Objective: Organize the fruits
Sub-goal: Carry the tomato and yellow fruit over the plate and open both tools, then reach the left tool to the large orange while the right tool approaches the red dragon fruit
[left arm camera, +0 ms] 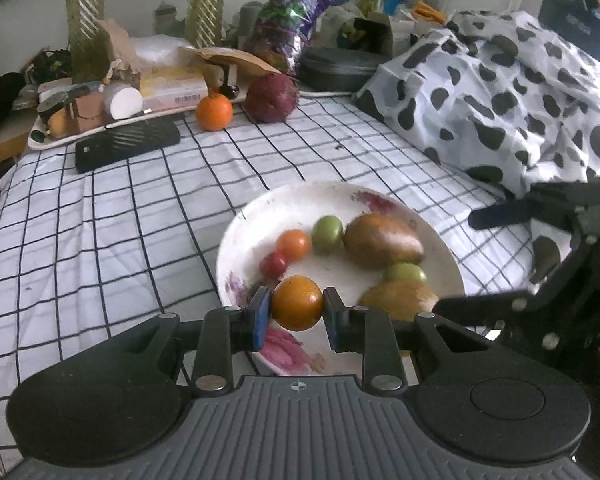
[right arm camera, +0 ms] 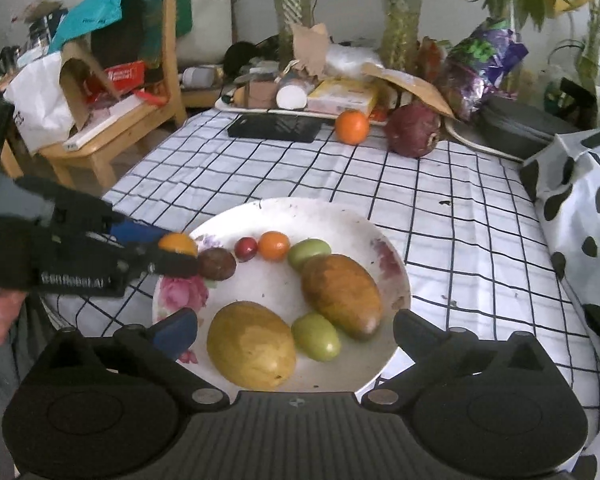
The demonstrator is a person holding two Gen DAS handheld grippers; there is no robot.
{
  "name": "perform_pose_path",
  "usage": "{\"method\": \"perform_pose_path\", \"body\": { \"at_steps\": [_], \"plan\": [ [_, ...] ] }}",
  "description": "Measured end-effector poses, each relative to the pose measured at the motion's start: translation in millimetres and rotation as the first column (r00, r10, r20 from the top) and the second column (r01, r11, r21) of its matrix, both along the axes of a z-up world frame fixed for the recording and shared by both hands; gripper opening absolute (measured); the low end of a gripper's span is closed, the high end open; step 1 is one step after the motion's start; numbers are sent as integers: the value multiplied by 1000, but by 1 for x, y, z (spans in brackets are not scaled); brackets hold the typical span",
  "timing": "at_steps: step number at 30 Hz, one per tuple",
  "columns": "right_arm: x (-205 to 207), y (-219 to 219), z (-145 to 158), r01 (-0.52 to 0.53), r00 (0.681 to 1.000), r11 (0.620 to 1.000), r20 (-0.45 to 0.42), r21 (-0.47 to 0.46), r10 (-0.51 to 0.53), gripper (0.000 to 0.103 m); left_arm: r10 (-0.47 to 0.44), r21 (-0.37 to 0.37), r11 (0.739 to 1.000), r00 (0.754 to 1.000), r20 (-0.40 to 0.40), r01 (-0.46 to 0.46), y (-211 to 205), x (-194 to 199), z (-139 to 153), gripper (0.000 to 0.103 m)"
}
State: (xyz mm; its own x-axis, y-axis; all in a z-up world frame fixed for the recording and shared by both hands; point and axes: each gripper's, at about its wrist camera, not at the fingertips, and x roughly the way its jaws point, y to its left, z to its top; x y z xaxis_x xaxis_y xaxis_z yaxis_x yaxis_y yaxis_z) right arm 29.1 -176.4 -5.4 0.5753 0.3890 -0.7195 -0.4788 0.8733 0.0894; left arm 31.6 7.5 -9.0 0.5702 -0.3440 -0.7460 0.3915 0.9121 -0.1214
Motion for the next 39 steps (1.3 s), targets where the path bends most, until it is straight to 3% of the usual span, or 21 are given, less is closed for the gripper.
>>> {"method": "perform_pose_path", "body": {
  "at_steps": [7, 9, 11, 13, 28, 39],
  "plan": [
    [-2, -1, 1, 15, 1000, 1000, 5, -14, -15, 103, -27, 49, 998, 1000, -16, 28, -10, -2, -6, 28],
    [-1, -2, 0, 21, 1000, 1000, 5, -16, -21, 103, -18, 72, 997, 1000, -21, 20, -13, -1, -8, 34],
    [0, -3, 1, 28, 1000, 1000, 5, -14, -27, 103, -14, 95, 995, 1000, -16, 16, -15, -2, -8, 54],
    [0, -4, 0, 35, 999, 999, 6, -14, -35, 103, -12, 114, 993, 1000, 1, 12, -16, -4, -7, 60],
    [5, -2, -5, 70, 998, 996, -1, -57, -70, 103, -11, 145, 989, 1000, 11, 9, -20, -11, -3, 60],
    [9, -7, -5, 115, 993, 992, 0, -53, -115, 103, 39, 142, 989, 999, 11, -41, -16, -7, -3, 60]
  ]
}}
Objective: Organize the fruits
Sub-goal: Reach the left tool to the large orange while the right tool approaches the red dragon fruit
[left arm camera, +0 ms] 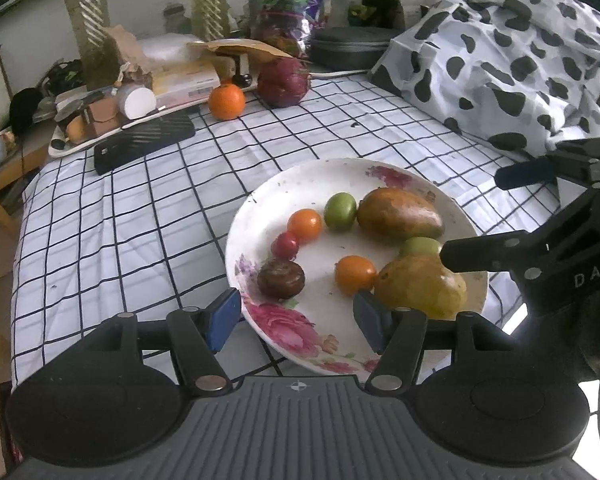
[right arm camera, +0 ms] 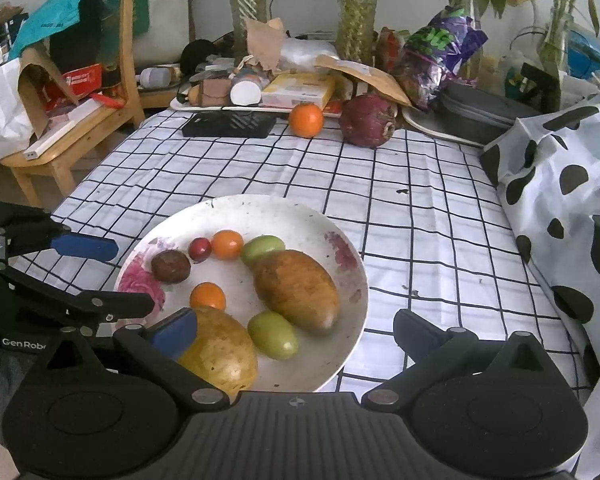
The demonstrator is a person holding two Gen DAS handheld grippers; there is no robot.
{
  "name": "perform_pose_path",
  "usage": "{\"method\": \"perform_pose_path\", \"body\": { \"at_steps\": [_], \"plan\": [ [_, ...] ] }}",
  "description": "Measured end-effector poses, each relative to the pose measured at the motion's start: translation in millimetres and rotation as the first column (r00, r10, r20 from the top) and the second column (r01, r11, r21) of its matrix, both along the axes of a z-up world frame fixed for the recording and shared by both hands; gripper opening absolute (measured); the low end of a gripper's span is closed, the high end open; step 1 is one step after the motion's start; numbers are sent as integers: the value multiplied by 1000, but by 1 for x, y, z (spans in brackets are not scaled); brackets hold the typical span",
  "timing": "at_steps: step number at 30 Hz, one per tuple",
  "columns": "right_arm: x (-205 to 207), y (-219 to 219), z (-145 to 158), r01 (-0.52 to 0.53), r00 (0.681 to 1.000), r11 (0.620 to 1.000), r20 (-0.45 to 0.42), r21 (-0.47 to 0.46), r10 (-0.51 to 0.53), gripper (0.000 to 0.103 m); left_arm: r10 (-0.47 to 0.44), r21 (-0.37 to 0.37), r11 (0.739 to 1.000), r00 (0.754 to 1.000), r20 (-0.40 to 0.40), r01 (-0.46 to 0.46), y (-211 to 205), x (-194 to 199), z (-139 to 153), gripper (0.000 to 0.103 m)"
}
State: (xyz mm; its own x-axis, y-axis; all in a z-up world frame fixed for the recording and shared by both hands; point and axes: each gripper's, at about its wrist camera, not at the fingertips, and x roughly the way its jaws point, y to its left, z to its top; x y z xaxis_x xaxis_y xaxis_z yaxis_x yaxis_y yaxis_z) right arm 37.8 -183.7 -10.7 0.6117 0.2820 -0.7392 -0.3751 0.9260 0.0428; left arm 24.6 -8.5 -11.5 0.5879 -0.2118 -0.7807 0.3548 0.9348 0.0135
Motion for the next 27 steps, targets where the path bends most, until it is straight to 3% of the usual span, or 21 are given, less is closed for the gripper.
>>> {"method": "perform_pose_path", "body": {
  "at_steps": [13, 15, 20, 23, 27],
  "plan": [
    [2, -3, 1, 39, 999, 999, 12, -4, -39, 103, 57, 3, 998, 998, 8, -57, 2, 4, 3, 61],
    [3, -5, 1, 52, 999, 999, 12, 2, -52, 103, 59, -5, 998, 998, 11, -59, 2, 5, 4, 65],
    [6, -10, 2, 86, 996, 996, 10, 16, -86, 103, 76, -22, 997, 996, 55, -75, 3, 8, 8, 94],
    [8, -14, 2, 102, 995, 994, 8, 27, -102, 103, 87, -24, 996, 992, 93, -85, 5, 11, 11, 103],
    [14, -18, 2, 127, 992, 991, 2, 35, -127, 103, 80, -22, 997, 992, 100, -78, 4, 18, 13, 103]
  ]
}}
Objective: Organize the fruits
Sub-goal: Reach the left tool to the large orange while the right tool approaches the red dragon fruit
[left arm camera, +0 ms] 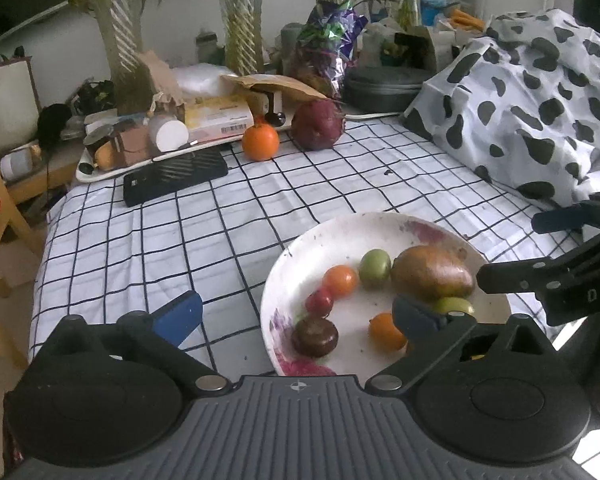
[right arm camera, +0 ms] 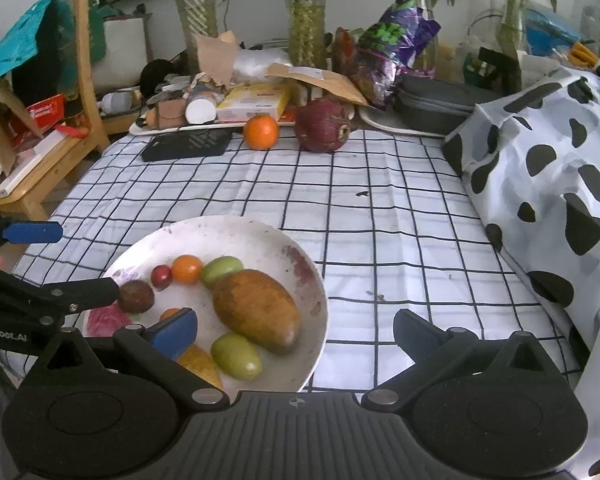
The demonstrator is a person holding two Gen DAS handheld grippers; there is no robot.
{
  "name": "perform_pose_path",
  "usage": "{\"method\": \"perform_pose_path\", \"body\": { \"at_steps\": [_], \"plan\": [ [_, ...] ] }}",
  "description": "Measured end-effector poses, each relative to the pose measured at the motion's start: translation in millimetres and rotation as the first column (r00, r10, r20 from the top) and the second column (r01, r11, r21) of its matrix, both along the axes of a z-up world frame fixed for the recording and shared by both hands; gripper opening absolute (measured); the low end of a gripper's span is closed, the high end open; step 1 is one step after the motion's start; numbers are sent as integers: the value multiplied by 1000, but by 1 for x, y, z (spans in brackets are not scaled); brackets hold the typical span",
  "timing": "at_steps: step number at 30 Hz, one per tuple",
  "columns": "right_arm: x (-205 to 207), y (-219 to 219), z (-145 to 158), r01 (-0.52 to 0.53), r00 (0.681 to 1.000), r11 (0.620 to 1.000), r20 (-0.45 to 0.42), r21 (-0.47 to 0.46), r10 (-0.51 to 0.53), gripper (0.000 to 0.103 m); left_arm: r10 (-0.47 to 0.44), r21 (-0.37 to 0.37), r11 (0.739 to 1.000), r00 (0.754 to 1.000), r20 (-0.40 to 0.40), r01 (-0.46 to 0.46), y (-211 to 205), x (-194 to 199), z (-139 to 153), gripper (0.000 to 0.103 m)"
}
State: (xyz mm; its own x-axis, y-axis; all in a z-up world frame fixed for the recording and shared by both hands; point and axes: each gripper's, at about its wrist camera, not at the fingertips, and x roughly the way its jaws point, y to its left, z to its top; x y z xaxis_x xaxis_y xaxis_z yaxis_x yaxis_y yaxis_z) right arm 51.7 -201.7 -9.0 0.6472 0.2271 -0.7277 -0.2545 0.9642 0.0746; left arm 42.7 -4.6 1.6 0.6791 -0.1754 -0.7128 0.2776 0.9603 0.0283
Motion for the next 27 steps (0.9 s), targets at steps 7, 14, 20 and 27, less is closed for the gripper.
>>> {"method": "perform_pose_path", "body": {
  "at_steps": [7, 14, 20, 27],
  "plan": [
    [16, -6, -1, 26, 1000, 1000, 11, 3, -26, 103, -15, -2, 1000, 1000, 3, 15, 0, 16, 1, 103],
    [40, -13, -5, 59, 998, 998, 15, -23, -59, 103, 3, -57, 998, 1000, -24, -5, 7, 42, 0, 103],
    [65, -14, -8, 73, 997, 996, 17, -50, -72, 103, -6, -110, 994, 1000, -29, 3, 11, 64, 0, 102],
    [89, -12, -10, 72, 997, 995, 25, -76, -70, 103, -13, -133, 991, 999, -41, 7, 14, 91, -5, 102]
  ]
}}
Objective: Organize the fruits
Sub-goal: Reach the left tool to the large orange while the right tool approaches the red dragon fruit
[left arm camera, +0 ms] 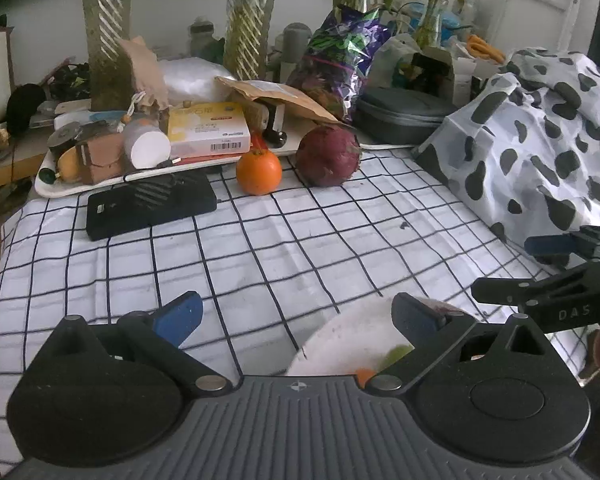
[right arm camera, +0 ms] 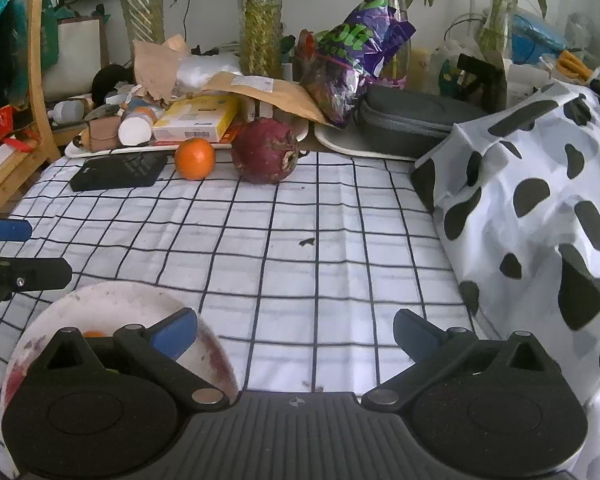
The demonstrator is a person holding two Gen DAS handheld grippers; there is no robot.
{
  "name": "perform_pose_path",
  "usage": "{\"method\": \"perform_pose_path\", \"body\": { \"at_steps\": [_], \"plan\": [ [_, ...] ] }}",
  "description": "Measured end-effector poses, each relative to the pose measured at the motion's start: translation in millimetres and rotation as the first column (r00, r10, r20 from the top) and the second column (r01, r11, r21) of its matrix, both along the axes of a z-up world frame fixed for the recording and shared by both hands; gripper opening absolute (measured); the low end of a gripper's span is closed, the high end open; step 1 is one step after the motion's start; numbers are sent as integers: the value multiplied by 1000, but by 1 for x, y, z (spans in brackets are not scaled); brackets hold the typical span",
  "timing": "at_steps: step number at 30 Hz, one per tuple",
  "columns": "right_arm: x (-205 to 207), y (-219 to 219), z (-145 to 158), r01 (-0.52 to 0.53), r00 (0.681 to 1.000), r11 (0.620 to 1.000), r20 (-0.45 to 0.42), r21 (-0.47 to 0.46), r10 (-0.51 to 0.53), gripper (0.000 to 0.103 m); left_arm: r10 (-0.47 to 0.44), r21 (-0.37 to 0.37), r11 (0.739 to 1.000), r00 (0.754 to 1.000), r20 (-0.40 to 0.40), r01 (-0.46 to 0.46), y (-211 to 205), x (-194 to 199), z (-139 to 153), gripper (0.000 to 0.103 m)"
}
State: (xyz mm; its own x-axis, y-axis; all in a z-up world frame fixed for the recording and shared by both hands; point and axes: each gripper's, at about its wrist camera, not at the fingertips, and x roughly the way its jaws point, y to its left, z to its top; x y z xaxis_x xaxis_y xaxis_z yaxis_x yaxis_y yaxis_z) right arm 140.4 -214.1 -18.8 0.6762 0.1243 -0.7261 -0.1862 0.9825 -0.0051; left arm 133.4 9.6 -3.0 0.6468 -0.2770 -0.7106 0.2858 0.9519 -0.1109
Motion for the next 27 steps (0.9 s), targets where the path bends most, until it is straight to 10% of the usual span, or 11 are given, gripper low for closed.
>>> {"method": "perform_pose_path", "body": {
  "at_steps": [21, 27],
  "plan": [
    [76, 4, -7, 18, 1000, 1000, 23, 6, -18, 103, -27, 8, 1000, 998, 54, 27, -7, 67, -12, 101],
    [110, 4, -6, 22, 998, 997, 49, 80, -26, 103, -55, 48, 998, 993, 103, 50, -11, 91, -19, 84]
  ]
}}
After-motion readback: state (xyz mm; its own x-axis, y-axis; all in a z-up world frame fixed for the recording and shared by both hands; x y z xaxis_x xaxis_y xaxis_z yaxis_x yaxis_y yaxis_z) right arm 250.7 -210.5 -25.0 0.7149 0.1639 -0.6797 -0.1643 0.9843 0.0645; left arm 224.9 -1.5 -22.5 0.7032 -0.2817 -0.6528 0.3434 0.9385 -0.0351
